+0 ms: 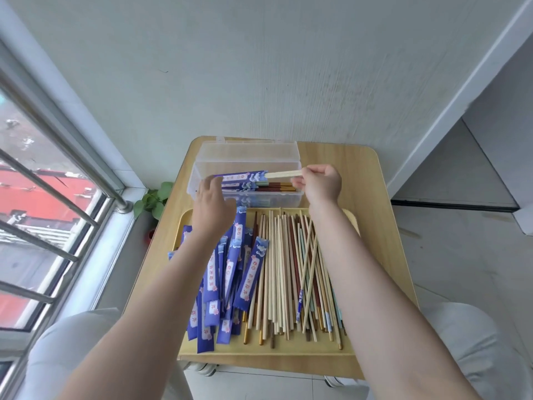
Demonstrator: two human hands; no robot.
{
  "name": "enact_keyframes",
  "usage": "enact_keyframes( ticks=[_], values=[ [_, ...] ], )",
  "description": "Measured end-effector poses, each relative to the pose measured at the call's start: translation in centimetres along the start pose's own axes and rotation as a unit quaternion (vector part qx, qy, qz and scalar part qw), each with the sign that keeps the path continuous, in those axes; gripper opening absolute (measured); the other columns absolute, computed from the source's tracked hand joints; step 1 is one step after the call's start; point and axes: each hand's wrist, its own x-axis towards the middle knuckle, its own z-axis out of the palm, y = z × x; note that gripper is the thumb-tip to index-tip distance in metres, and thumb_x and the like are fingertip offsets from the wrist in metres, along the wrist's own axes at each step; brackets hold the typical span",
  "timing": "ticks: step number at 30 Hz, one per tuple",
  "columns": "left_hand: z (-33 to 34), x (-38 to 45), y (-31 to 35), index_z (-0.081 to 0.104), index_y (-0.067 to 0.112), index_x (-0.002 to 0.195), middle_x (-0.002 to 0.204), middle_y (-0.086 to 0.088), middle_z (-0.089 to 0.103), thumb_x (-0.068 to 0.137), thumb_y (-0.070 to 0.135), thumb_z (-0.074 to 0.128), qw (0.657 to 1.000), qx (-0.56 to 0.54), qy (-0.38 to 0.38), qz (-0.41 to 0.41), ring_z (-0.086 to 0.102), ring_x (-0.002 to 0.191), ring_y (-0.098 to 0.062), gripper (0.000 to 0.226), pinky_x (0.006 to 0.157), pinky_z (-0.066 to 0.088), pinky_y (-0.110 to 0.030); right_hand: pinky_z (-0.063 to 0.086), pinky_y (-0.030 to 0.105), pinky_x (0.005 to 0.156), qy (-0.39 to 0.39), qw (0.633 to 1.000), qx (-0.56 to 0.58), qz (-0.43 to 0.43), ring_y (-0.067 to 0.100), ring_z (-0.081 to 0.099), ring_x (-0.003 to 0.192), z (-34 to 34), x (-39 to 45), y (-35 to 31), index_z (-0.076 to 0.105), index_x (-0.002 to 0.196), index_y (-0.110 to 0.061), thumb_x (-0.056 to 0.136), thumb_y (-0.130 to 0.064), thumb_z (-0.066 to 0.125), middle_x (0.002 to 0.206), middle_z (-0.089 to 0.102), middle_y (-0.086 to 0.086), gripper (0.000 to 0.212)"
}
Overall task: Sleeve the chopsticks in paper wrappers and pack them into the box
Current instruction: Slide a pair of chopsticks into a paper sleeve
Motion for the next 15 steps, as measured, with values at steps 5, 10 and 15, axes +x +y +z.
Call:
enact_keyframes(
  ticks=[5, 10, 15],
  values=[
    [1.1, -0.3, -0.6, 0.042, 0.004, 0.147, 0.152, -0.014, 0.041, 0.094, 0.008, 0.054, 0.999, 0.021, 0.005, 0.03, 0.035, 0.142, -0.031, 0.055, 0.119, 0.026, -0.04, 0.062, 0.033, 0.063, -0.026, 0.973, -0.215, -0.076, 0.022, 0.073, 0.068, 1.9, 0.0, 0.3, 0.066, 0.097, -0.013, 0.096, -0.012, 0.059, 0.09, 0.071, 0.0, 0.007],
    [1.4, 0.0, -1.1, 0.042, 0.009, 0.147, 0.153, -0.011, 0.042, 0.096, 0.021, 0.054, 0.996, 0.075, 0.014, 0.048, 0.032, 0.144, -0.03, 0.054, 0.123, 0.018, -0.043, 0.045, 0.024, 0.07, -0.029, 0.908, -0.375, -0.183, 0.017, 0.063, 0.091, 1.0, 1.2, -0.8, 0.075, 0.102, -0.013, 0.097, -0.01, 0.051, 0.109, 0.072, 0.002, 0.024],
    [1.9, 0.5, -0.8, 0.046, 0.013, 0.145, 0.15, -0.009, 0.046, 0.1, 0.036, 0.047, 0.99, 0.135, -0.005, 0.05, 0.031, 0.145, -0.029, 0.051, 0.125, 0.008, -0.045, 0.046, 0.037, 0.088, -0.124, 0.778, -0.564, -0.249, 0.028, 0.048, 0.113, 0.8, 1.2, -0.5, 0.074, 0.102, -0.018, 0.101, -0.032, 0.046, 0.122, 0.049, 0.008, 0.032]
  ],
)
